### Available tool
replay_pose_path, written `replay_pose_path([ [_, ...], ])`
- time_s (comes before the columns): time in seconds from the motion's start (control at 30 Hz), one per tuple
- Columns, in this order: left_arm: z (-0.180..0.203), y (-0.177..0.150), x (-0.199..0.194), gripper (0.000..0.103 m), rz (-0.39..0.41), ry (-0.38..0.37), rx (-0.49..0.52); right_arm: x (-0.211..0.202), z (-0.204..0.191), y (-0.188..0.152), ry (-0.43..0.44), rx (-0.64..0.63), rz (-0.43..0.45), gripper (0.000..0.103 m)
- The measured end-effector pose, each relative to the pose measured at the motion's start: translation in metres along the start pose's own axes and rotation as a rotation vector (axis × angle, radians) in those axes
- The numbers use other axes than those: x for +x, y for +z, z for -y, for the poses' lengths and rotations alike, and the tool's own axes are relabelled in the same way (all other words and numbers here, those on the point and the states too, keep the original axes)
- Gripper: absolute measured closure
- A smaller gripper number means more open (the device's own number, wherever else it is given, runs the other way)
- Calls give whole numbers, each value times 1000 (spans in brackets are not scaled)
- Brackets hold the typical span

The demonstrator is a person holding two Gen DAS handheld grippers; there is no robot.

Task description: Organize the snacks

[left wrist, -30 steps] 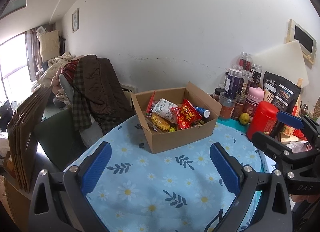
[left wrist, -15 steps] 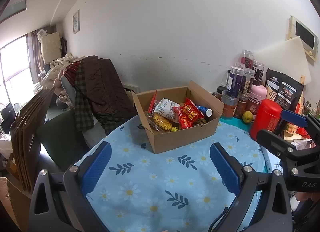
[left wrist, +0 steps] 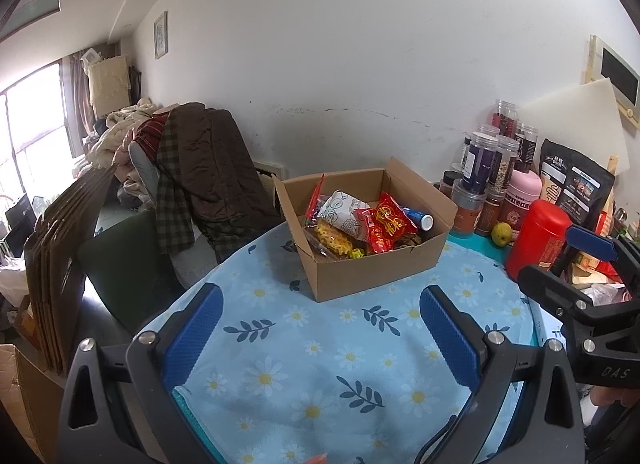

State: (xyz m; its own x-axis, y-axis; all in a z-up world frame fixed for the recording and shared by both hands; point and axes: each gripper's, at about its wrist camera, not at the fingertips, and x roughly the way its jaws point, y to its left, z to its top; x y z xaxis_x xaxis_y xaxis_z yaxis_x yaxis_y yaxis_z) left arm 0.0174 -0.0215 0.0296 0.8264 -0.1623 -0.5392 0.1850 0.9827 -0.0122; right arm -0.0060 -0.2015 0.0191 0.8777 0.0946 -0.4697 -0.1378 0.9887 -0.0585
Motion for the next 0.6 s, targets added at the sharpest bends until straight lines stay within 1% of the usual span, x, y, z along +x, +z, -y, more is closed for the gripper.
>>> replay_pose_path([
  [0.17,0,0,-1,2,-4,-10,-1,0,2,1,-2,2,-2,4],
  [0.3,1,1,-1,2,-5,2,4,1,2,0,-2,2,-3,4],
  [0.6,1,1,-1,2,-14,0,7,0,3,0,-5,2,-3,4],
])
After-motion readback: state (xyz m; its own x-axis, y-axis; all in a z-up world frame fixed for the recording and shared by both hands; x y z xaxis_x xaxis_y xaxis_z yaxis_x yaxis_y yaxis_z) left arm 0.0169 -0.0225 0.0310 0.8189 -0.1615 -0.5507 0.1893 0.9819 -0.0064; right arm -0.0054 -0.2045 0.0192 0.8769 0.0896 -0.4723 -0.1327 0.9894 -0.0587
